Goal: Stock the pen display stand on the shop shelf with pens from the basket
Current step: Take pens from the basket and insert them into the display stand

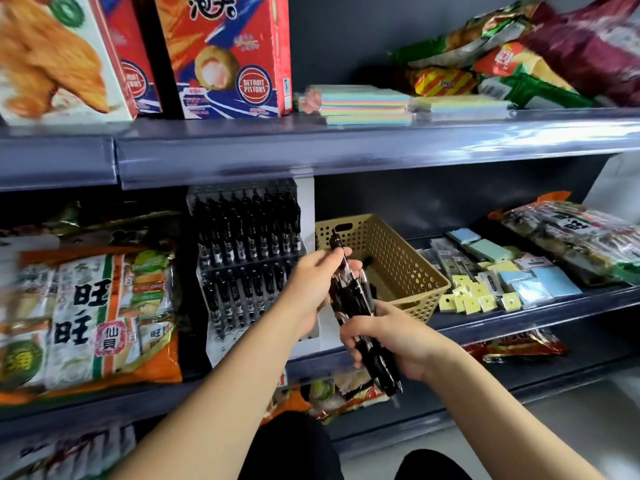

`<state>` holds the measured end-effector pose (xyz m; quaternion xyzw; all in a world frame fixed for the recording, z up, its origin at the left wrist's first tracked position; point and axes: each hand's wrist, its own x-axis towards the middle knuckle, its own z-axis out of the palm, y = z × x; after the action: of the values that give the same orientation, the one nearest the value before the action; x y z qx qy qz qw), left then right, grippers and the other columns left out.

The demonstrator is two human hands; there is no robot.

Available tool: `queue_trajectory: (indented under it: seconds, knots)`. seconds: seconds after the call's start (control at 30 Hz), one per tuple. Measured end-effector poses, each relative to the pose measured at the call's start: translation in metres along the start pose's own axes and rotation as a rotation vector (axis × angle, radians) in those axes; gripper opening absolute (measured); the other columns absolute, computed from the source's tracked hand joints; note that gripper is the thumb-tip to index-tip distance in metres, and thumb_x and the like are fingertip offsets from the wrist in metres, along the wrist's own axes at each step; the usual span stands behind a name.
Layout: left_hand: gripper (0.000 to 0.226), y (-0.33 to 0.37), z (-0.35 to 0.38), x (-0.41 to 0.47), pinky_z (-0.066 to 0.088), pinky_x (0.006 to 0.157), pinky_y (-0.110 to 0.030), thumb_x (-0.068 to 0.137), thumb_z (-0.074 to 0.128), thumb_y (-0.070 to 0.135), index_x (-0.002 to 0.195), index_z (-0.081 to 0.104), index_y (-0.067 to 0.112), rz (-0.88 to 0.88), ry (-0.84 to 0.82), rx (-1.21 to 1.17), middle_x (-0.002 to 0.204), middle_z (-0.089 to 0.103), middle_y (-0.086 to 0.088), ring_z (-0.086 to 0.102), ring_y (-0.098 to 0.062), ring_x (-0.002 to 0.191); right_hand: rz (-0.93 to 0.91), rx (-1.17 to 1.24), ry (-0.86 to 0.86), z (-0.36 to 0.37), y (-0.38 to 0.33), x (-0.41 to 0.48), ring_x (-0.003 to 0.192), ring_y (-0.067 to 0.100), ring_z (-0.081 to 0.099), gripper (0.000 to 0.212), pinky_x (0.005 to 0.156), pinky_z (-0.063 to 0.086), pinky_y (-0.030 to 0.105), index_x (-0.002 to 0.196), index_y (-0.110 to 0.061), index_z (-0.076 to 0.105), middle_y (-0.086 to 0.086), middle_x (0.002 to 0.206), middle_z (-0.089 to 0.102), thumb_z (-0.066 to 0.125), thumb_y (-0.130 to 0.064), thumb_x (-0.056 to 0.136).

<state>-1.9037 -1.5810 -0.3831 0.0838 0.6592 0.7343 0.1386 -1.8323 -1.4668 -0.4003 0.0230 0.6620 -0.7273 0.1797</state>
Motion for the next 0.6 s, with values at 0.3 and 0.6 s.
queue_trajectory:
  seconds: [0.3,0.6]
  knots:
    - [0.021,0.033,-0.038,-0.016,0.049,0.063,-0.023,0.101,0.038,0.025,0.092,0.057,0.026,0.246,0.455,-0.332,0.076,0.061,0.002,0.061,-0.007,0.066,-0.014,-0.109,-0.041,0.029,-0.006,-0.012,0.044,0.015,0.047,0.012,0.057,0.046,0.03,0.087,-0.004,0.049,0.004,0.055,0.053,0.06,0.001,0.084]
    - [0.032,-0.004,-0.074,-0.045,0.034,0.047,-0.02,0.099,0.043,0.034,0.112,0.06,0.011,-0.069,0.479,-0.379,0.064,0.044,0.003,0.038,-0.007,0.05,-0.008,0.008,0.091,0.052,-0.006,0.002,0.049,0.016,0.048,0.008,0.05,0.044,0.028,0.096,-0.008,0.053,0.003,0.061,0.054,0.058,-0.011,0.09]
